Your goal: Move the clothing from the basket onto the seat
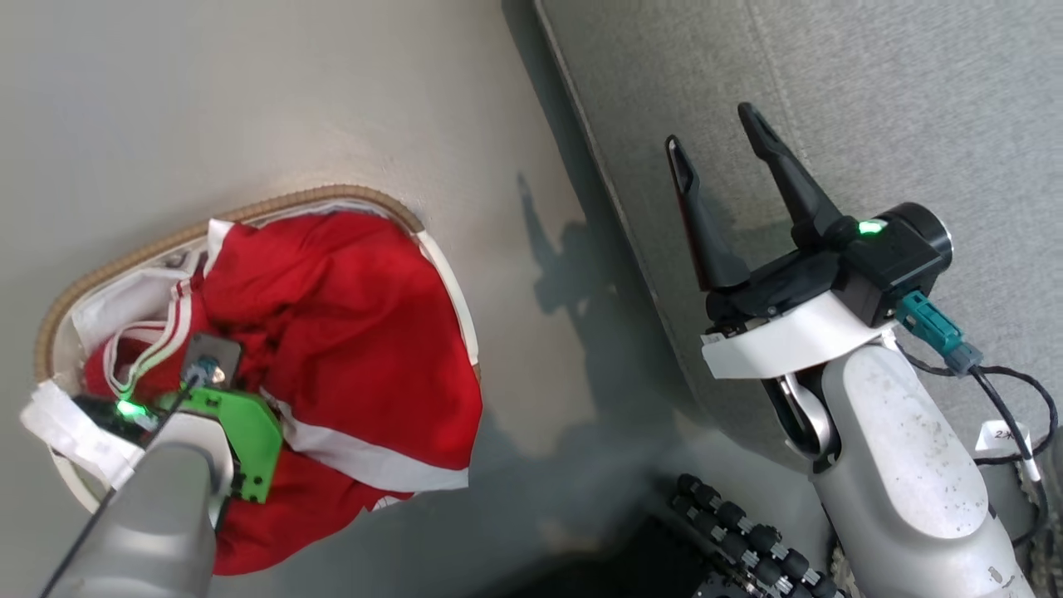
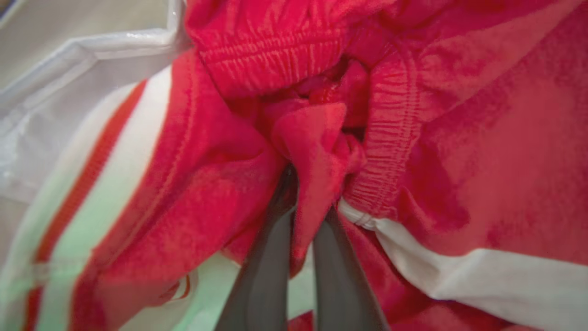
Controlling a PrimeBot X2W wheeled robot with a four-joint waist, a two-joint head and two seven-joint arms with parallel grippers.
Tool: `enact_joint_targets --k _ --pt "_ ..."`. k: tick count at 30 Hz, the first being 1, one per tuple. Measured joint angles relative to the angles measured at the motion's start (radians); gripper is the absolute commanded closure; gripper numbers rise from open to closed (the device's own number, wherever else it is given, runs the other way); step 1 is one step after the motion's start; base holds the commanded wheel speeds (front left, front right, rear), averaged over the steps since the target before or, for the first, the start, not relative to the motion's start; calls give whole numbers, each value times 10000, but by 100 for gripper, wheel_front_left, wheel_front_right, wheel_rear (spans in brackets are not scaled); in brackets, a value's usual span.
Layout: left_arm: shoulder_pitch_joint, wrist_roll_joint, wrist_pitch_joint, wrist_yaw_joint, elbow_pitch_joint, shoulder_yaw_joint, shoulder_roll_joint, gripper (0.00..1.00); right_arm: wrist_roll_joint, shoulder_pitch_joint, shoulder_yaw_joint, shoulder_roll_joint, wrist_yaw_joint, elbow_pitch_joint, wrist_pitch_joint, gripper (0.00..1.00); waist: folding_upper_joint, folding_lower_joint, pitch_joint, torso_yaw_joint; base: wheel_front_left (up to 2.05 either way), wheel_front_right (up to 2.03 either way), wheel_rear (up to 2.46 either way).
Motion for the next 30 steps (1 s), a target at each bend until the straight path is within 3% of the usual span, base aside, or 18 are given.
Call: enact_joint_targets --k 11,30 --pt "1585 -621 -608 0 -282 132 -794 100 -441 867 100 15 0 798 0 0 0 -1 -1909 231 0 0 0" --pt "4881 -876 -633 167 -6121 1457 -1292 100 -830 2607 -136 -320 0 1521 0 0 0 -1 -5610 1521 0 0 0"
